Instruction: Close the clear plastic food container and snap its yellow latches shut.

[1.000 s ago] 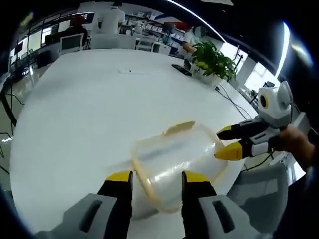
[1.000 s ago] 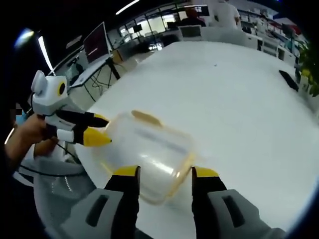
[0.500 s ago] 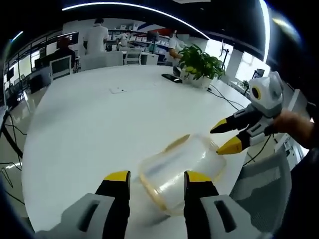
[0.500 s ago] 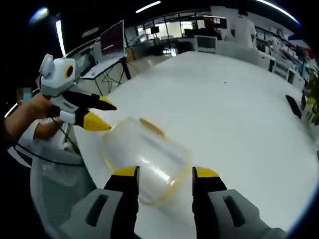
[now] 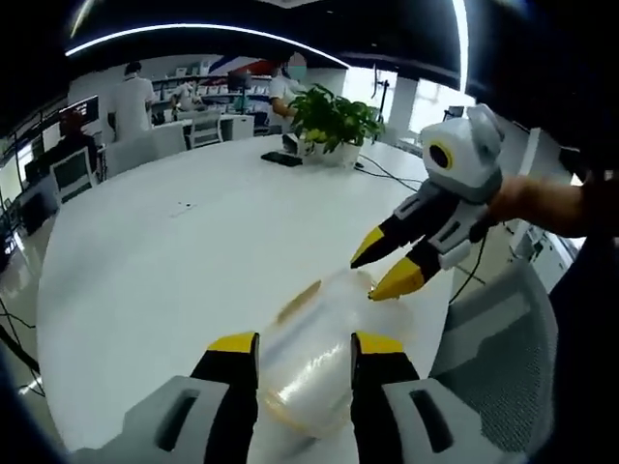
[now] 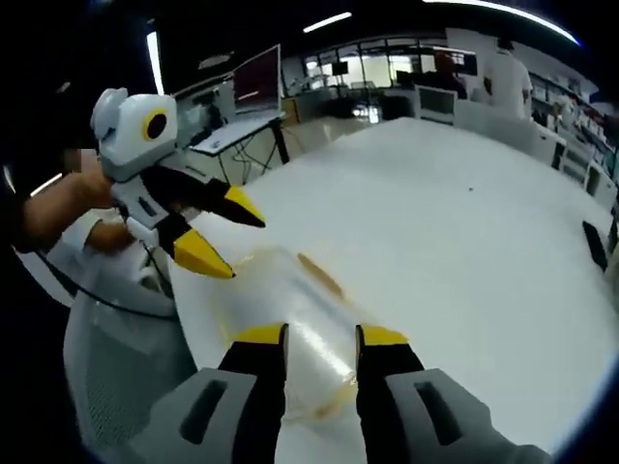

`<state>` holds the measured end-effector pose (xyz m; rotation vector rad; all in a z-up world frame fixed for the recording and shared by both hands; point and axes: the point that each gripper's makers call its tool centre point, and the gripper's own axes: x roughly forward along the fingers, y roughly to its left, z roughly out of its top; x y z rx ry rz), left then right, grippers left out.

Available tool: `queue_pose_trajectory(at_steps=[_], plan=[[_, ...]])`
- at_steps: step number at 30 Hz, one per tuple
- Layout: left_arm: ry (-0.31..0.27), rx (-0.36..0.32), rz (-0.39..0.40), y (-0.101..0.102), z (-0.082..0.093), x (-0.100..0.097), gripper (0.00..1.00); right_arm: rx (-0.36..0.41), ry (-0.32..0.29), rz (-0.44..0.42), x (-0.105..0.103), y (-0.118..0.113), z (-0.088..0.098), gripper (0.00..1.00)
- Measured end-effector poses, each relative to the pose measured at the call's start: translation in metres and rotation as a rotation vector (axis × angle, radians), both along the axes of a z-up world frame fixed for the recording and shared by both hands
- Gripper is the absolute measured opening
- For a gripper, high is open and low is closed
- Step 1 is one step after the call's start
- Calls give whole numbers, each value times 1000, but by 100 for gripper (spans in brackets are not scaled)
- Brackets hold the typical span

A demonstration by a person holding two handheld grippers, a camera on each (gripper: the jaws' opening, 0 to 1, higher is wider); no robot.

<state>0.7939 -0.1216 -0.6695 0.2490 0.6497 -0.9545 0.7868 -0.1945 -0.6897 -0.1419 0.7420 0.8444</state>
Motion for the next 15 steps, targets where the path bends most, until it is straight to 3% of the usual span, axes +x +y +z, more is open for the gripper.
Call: queue_pose_trajectory(at_steps=[15], plan=[[-8,52,-171,-21,-8,-14,24,-35,-25,119,7,11,-2,5]])
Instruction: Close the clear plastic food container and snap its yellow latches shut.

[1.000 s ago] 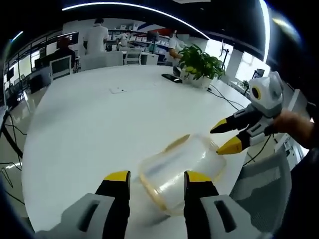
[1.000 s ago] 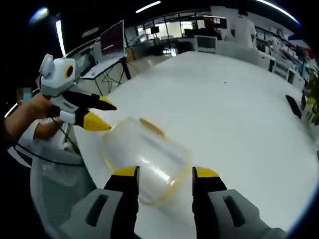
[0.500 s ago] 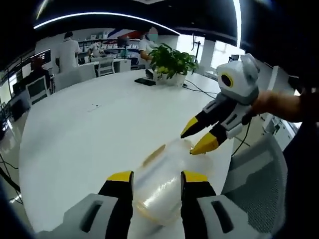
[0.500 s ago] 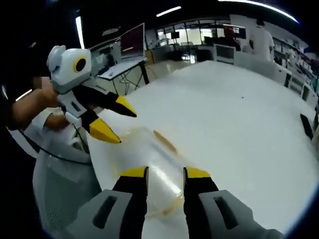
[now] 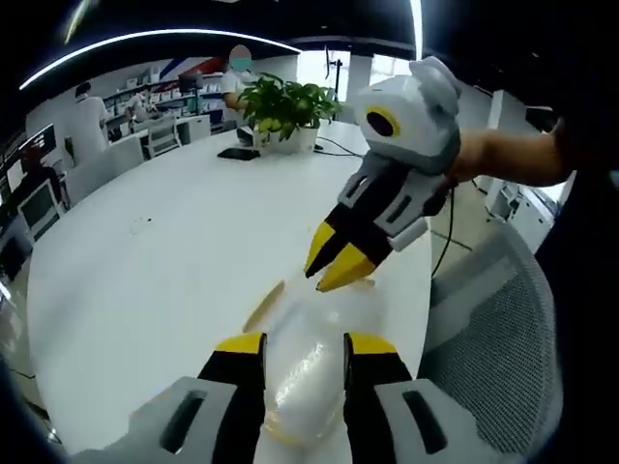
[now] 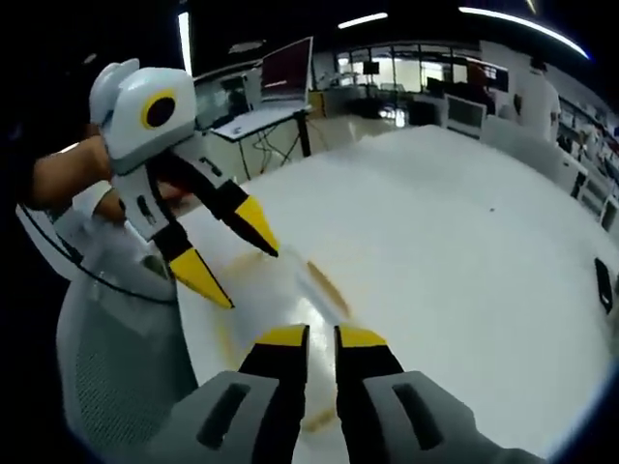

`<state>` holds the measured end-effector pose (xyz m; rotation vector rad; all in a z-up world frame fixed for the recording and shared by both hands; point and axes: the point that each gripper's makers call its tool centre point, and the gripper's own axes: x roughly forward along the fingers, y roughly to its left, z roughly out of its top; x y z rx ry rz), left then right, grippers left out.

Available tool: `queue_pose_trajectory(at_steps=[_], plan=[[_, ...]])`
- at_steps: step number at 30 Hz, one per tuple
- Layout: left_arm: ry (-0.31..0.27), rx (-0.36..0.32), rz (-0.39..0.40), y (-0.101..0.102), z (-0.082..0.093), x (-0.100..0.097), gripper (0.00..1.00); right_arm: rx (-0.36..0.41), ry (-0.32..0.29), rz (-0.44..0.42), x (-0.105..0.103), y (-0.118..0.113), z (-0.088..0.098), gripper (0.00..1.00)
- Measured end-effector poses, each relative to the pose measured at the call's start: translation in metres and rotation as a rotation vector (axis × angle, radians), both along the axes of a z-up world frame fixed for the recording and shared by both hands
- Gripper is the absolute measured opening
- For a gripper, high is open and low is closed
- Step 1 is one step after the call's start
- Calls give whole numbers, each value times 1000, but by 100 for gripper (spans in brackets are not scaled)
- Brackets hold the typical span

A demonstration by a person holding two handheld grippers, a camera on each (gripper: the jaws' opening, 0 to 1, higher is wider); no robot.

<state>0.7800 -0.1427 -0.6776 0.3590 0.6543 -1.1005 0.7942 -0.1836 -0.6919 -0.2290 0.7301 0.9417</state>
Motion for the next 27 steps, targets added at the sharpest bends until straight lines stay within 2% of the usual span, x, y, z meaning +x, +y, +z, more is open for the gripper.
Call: queue_pose_trajectory(at_steps=[3,12,21,27], plan=[[-1,2,-23,-4,-1,-1,22,-3,-7,20,3,1,0,0],[3,11,-82,-10,-7,-3,19,-1,-22,118,3,12,0,0],[3,21,-163,-17,-11,-15,21,-14,-54,236,5,26,-2,13],[-8,35,-206,-19,-15,-23,22,-43,-50,303,8,29,-7,21]])
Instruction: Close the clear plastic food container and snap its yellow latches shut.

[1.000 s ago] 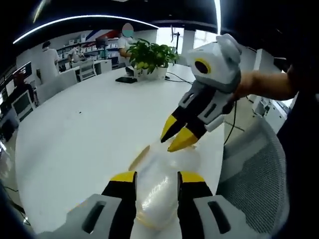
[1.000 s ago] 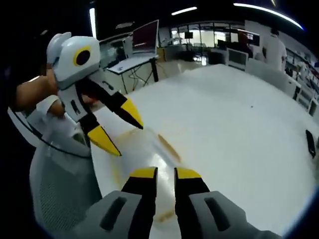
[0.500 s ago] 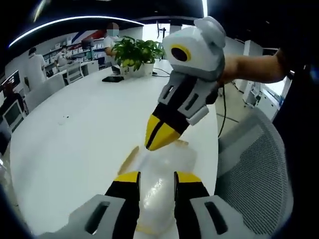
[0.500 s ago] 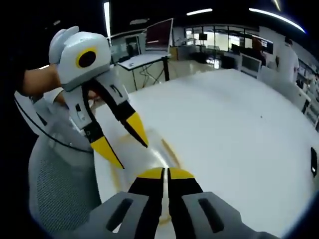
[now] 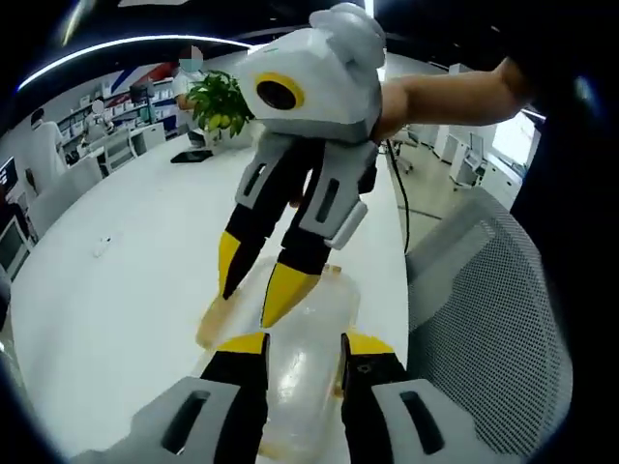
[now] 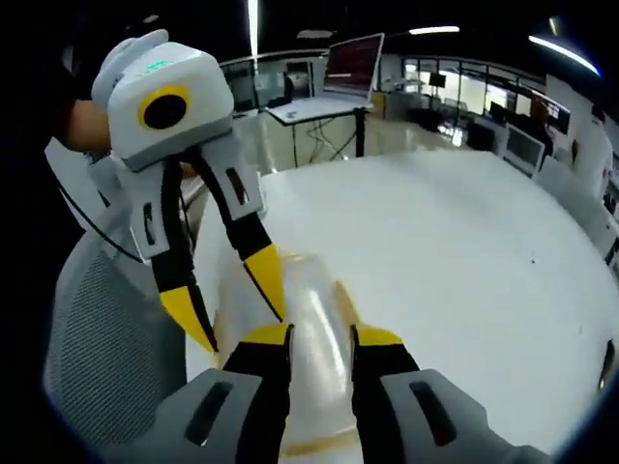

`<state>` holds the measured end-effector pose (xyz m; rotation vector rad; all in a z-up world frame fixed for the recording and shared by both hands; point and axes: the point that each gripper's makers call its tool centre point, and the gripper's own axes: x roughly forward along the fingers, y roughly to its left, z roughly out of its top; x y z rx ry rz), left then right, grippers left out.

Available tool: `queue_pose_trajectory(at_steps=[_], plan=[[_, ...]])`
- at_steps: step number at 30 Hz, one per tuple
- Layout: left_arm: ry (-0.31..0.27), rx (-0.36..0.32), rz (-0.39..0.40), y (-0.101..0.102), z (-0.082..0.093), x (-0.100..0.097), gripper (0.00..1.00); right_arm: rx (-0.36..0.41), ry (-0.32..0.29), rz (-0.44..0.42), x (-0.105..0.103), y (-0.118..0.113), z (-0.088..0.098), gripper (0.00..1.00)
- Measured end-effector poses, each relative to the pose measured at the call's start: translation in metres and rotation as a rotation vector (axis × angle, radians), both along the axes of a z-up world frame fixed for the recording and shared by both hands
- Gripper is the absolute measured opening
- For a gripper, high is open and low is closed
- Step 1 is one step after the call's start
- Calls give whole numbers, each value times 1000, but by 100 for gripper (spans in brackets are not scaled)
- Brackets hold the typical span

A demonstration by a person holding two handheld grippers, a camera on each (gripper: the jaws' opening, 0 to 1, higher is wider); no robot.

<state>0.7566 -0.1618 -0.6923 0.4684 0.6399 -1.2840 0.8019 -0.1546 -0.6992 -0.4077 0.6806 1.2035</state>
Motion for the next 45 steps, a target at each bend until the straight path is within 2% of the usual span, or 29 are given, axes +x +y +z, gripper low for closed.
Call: queue_pose_trajectory(at_steps=[3,10,13,19,25,29,35,45], plan=[[-6,6,-18,-1,-2,-4,22,-12,10,19,1,0,-3,27],[8,9,-31,-2,-5,-8,22,-31,35,26,9,-3,-10,29],[18,-34,2,-4,4,-2,22,-32,35,28,10,-3,-10,29],[1,-32,12,-3,10,10,22,-41,43,37,12,-3,-13,30],[-25,8,15,1,-2,21,21,-52,43,43,15,-4,-15,30],[-14,24,-26,-1,-10,13,21,-59,45,45,15,-5,-17,30],[-23,19,-99,-5,-8,-10,27,-56,57,45,13,-7,-18,31],[-163,95,-196,-1,-17,-24,33,-46,94,85,7,0,-18,34]])
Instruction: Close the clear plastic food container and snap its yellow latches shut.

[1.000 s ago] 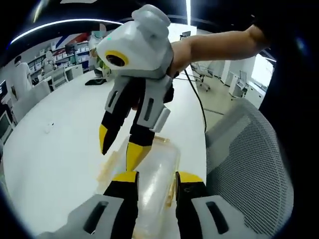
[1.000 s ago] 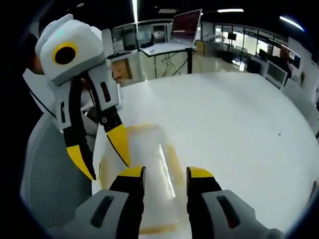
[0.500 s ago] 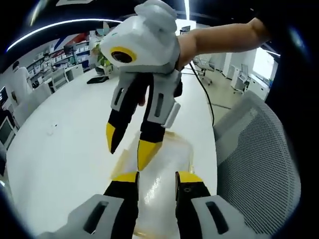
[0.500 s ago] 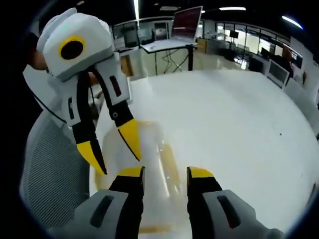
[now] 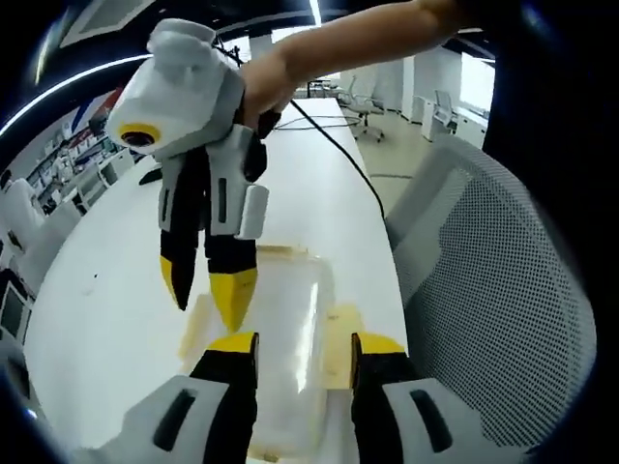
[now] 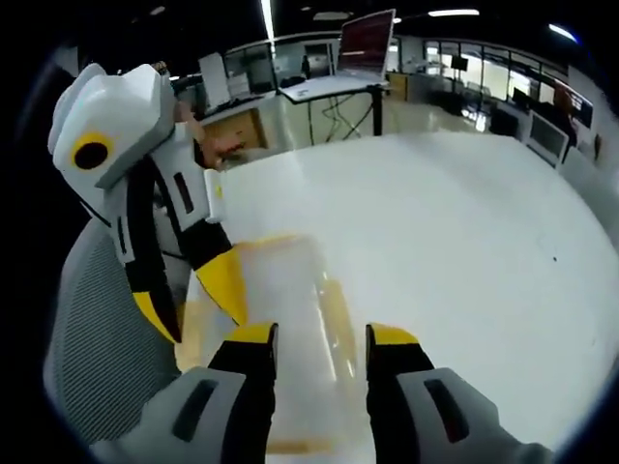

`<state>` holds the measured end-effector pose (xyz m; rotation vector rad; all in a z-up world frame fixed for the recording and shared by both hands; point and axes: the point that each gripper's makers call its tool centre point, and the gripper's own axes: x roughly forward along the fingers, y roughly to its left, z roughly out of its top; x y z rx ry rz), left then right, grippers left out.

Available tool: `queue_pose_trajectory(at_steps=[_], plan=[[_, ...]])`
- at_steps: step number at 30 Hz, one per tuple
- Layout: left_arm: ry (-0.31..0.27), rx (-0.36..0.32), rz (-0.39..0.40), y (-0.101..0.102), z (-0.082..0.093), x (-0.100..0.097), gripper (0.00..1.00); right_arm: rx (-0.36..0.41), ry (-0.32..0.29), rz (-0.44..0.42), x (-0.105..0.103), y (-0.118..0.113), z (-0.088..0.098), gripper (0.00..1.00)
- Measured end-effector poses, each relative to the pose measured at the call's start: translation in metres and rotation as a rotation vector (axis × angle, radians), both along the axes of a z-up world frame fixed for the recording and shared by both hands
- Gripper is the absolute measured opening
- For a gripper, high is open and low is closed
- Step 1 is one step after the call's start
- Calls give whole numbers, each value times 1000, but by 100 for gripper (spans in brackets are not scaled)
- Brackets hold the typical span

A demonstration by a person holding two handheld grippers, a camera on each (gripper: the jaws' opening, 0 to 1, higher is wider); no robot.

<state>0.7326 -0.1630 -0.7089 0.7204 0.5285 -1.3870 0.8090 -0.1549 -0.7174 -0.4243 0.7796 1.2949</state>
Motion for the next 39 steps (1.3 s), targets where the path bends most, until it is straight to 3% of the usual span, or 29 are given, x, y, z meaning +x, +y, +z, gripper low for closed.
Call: queue_pose_trajectory(at_steps=[7,19,26,31,39], plan=[[-82,41,11,4,-10,2,35,-15,37,49,-5,4,-3,36],[-265,82,-75,4,-17,5,38,-48,87,111,0,8,-6,35],[-262,67,-60,3,-16,7,36,-47,89,91,11,7,-1,33],[-258,62,-53,2,-15,8,36,-63,108,122,4,9,-6,34],[-237,76,-68,0,-15,6,33,-78,193,124,-3,11,-9,32]])
